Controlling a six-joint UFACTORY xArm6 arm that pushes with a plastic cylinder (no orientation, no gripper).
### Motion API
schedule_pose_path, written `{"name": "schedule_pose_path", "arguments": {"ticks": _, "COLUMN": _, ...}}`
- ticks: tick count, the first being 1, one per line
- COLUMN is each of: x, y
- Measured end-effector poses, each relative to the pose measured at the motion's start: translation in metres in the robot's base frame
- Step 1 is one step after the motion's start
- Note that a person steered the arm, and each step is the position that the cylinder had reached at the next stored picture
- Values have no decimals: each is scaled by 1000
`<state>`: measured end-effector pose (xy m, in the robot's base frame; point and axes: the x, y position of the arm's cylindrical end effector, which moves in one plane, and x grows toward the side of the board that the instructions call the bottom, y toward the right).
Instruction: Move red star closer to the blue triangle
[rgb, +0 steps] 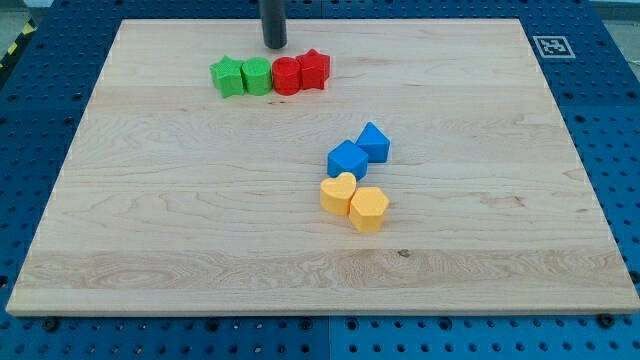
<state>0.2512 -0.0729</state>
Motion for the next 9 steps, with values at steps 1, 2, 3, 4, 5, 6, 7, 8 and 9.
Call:
{"name": "schedule_pose_path", "arguments": {"ticks": 1, "x": 24, "y": 24}}
{"name": "schedule_pose_path", "arguments": {"ticks": 2, "x": 45, "y": 42}}
{"name": "schedule_pose_path", "arguments": {"ticks": 3, "x": 65, "y": 69}}
{"name": "schedule_pose_path", "arguments": {"ticks": 4, "x": 78, "y": 86}}
{"name": "schedule_pose_path", "arguments": {"ticks": 5, "x": 99, "y": 100}}
{"name": "schedule_pose_path", "arguments": {"ticks": 6, "x": 112, "y": 117}}
{"name": "schedule_pose_path", "arguments": {"ticks": 7, "x": 104, "y": 128}}
{"name": "schedule_pose_path", "arguments": {"ticks": 8, "x": 110, "y": 139}}
{"name": "schedule_pose_path", "arguments": {"ticks": 9, "x": 128, "y": 139}}
